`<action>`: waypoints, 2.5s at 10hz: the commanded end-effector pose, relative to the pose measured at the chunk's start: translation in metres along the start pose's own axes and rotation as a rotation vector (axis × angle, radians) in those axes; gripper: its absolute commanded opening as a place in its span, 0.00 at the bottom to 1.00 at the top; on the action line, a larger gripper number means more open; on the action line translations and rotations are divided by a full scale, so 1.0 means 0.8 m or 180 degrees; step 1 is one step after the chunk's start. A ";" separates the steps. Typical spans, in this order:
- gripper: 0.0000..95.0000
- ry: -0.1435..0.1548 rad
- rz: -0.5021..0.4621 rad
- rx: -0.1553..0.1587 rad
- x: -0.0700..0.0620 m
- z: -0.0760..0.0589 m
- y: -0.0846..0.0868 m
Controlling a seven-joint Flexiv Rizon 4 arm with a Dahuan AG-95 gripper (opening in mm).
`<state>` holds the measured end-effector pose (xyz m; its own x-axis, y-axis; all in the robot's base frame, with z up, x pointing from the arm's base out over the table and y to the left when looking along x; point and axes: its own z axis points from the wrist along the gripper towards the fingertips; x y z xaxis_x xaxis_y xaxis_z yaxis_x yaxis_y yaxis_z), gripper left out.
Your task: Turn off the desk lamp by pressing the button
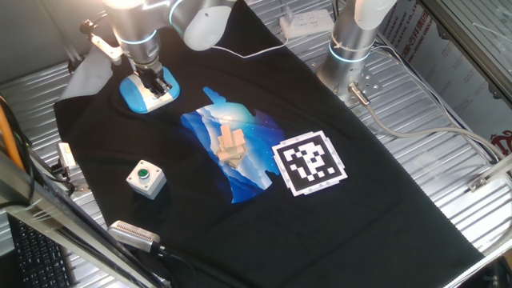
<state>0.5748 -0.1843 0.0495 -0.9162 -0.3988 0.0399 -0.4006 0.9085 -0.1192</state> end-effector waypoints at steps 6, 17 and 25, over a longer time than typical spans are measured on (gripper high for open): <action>0.00 0.0006 -0.0043 0.0007 -0.002 0.002 -0.005; 0.00 0.0010 -0.0089 -0.0016 -0.001 0.006 -0.012; 0.00 -0.0002 -0.0102 -0.0030 0.000 0.010 -0.013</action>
<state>0.5791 -0.1950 0.0429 -0.9029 -0.4277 0.0428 -0.4297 0.8963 -0.1092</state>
